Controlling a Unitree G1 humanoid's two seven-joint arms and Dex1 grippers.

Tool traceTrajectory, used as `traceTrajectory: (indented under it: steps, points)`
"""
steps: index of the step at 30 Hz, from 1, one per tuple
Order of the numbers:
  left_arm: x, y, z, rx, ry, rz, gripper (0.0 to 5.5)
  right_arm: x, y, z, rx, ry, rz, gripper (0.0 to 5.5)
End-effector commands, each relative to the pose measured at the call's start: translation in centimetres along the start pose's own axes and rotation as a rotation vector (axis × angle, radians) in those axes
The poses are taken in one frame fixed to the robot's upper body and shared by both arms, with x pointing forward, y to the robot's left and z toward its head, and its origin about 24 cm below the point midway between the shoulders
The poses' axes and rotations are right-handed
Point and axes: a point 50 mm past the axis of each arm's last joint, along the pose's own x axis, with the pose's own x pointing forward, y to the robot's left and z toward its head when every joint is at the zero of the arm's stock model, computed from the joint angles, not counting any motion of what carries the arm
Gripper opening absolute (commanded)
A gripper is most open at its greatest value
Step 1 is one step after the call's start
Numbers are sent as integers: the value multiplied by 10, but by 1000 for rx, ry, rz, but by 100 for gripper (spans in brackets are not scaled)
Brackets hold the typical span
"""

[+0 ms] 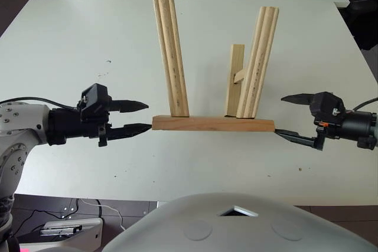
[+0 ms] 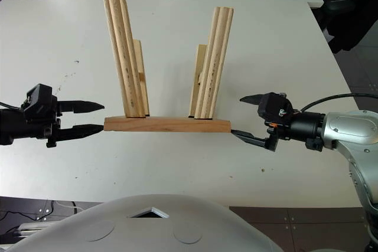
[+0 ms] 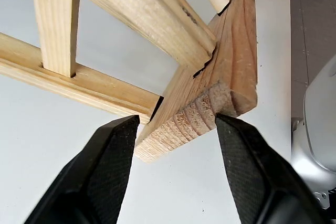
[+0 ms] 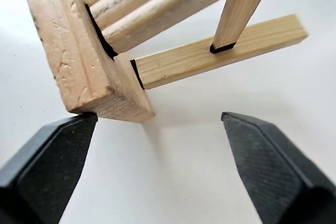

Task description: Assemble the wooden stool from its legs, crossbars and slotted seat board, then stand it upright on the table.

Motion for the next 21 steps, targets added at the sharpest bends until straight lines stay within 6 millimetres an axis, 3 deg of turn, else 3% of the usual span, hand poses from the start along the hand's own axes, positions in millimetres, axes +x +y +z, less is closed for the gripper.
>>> traceTrajectory:
  steps: [1,7,21]
  points:
    - [8,-10,8,1,-59,-162,271,8,17,26,-15,-157,175,439]
    - [5,-7,-11,-45,8,-149,271,7,17,27,16,-141,183,439]
    - [-4,10,-42,16,100,-73,271,0,7,-13,171,-72,132,439]
